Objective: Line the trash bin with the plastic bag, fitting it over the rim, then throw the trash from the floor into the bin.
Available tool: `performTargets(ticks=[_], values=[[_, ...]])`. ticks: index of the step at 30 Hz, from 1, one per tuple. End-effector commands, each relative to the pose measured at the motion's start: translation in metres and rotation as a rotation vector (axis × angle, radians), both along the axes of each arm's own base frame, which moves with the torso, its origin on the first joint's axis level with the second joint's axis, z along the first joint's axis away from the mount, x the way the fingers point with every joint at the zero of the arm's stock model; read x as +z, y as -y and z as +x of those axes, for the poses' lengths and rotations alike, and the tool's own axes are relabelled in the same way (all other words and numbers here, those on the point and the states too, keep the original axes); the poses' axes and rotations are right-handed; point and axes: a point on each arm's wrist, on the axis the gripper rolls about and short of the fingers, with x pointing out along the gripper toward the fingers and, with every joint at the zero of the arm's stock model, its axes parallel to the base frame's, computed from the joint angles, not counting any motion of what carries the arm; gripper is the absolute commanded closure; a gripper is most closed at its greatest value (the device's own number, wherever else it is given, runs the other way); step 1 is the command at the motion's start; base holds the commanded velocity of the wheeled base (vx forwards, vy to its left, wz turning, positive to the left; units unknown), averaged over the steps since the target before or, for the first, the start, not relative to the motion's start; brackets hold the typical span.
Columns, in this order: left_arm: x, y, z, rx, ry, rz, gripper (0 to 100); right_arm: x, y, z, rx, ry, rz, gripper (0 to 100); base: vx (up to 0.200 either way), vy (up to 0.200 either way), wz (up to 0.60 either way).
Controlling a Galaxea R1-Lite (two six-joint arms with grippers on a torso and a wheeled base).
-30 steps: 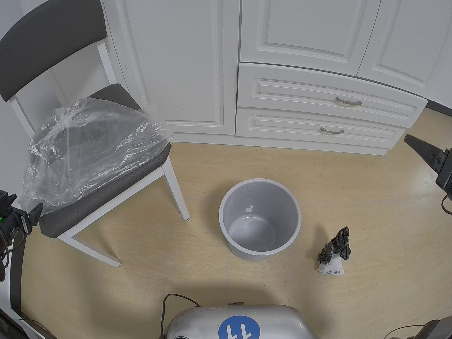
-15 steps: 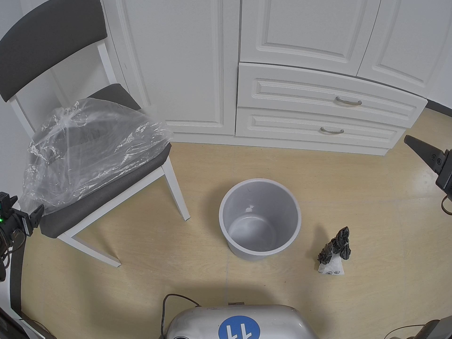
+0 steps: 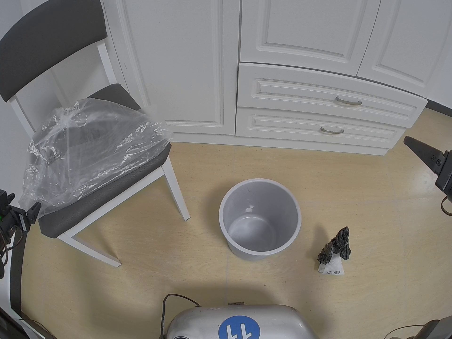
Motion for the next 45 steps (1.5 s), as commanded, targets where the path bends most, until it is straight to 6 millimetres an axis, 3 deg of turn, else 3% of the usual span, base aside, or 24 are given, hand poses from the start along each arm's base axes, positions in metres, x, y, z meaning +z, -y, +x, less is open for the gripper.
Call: performTargets(ticks=[1, 2, 14, 19, 32, 38, 45], values=[[-0.001, -0.002, 0.002, 0.001, -0.003, -0.002, 0, -0.002, 0.0, 0.001, 0.001, -0.005, -0.001, 0, 0.0, 0.0, 0.0], [-0.002, -0.003, 0.003, 0.001, -0.005, -0.004, 100, -0.001, 0.0, 0.001, 0.001, -0.005, -0.001, 0, 0.0, 0.0, 0.0], [0.001, 0.0, 0.003, -0.024, 0.019, -0.021, 100, -0.001, -0.002, -0.001, 0.015, 0.001, -0.001, 0, 0.0, 0.0, 0.0], [0.02, 0.013, -0.01, -0.116, 0.105, -0.063, 100, 0.006, -0.002, -0.011, 0.04, 0.043, 0.003, 0, 0.0, 0.0, 0.0], [0.063, 0.058, -0.044, -0.287, 0.216, -0.116, 100, -0.004, -0.002, -0.025, 0.072, 0.058, -0.096, 0, 0.0, 0.0, 0.0], [0.09, 0.075, -0.034, -0.401, 0.17, -0.167, 100, -0.005, -0.002, -0.025, 0.073, 0.034, -0.106, 0, 0.0, 0.0, 0.0], [0.116, 0.093, -0.029, -0.506, 0.171, -0.353, 100, -0.012, -0.008, -0.017, 0.091, -0.025, -0.166, 0, 0.0, 0.0, 0.0]])
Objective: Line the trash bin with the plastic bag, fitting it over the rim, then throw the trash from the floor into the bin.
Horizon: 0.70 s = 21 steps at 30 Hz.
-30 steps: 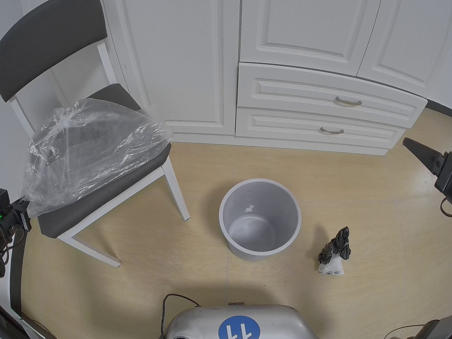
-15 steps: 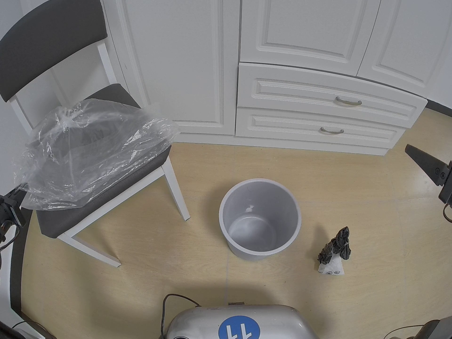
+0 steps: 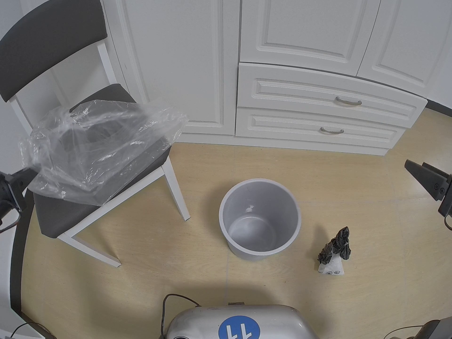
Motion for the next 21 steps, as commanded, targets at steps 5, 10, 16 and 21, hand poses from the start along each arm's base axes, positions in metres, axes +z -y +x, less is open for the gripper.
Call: performTargets(ticks=[5, 10, 16, 21], values=[[0.038, 0.022, -0.012, -0.099, 0.111, -0.057, 100, 0.019, -0.02, 0.015, 0.063, -0.011, -0.029, 0, 0.0, 0.0, 0.0], [0.047, 0.038, -0.033, -0.16, 0.177, -0.038, 100, 0.041, -0.041, 0.034, 0.019, -0.025, -0.106, 0, 0.0, 0.0, 0.0], [0.054, 0.042, -0.048, -0.114, 0.237, -0.024, 100, 0.027, -0.059, 0.019, 0.113, -0.023, -0.087, 0, 0.0, 0.0, 0.0], [0.057, 0.049, -0.058, -0.167, 0.273, -0.016, 100, 0.001, -0.088, 0.029, 0.156, -0.03, -0.093, 0, 0.0, 0.0, 0.0]])
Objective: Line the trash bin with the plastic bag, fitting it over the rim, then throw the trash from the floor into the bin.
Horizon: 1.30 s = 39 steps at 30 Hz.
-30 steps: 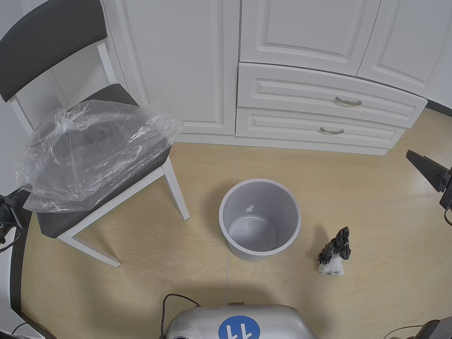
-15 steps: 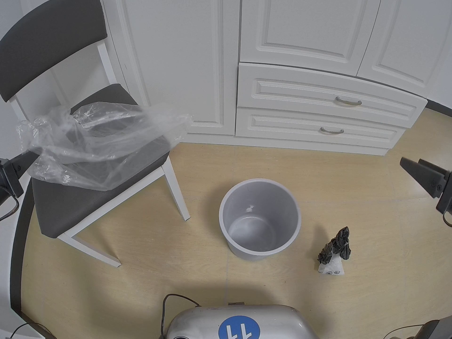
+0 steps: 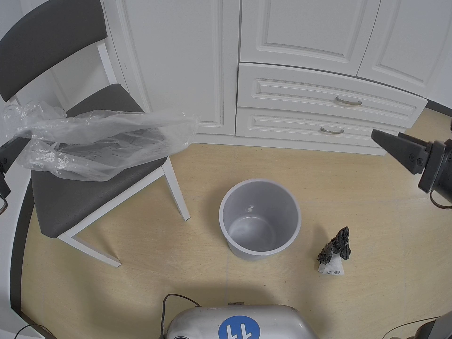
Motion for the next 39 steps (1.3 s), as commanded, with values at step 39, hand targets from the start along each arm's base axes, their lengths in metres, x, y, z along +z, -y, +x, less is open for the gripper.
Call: performTargets(ticks=[39], values=[[0.0, 0.042, -0.06, -0.474, 0.096, 0.016, 100, -0.086, -0.089, 0.011, 0.181, -0.208, -0.061, 0, 0.0, 0.0, 0.0]])
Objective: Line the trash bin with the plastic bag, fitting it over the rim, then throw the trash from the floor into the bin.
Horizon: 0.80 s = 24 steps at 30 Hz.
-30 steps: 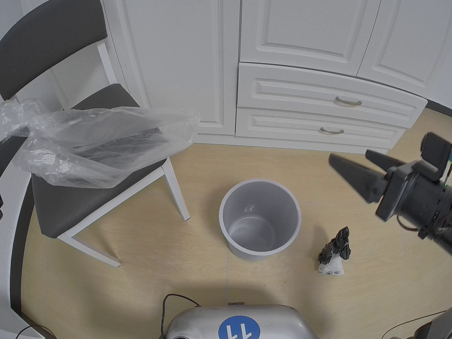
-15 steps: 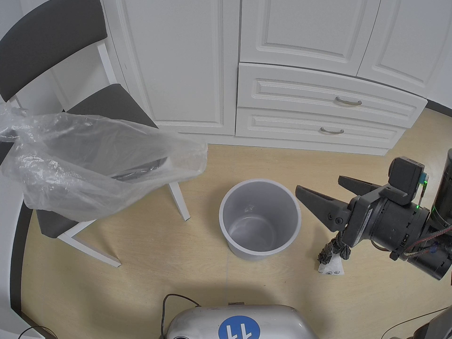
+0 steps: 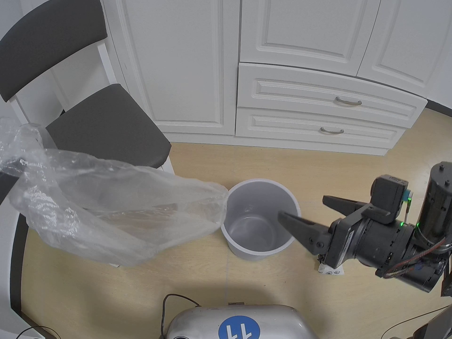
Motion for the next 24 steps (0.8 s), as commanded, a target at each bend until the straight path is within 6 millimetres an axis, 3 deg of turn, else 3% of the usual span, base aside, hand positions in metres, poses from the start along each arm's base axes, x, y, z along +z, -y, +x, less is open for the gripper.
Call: performTargets(ticks=[1, 14, 24], values=[[-0.001, 0.003, -0.002, -0.061, -0.009, 0.0, 100, -0.015, -0.008, -0.004, 0.052, -0.043, -0.047, 0, 0.0, 0.0, 0.0], [-0.002, 0.004, -0.003, -0.076, -0.006, 0.001, 100, -0.041, -0.021, -0.015, 0.18, -0.13, -0.107, 0, 0.0, 0.0, 0.0], [0.0, 0.005, -0.016, -0.155, 0.034, -0.007, 100, -0.062, -0.031, -0.014, 0.23, -0.22, -0.127, 0, 0.0, 0.0, 0.0]])
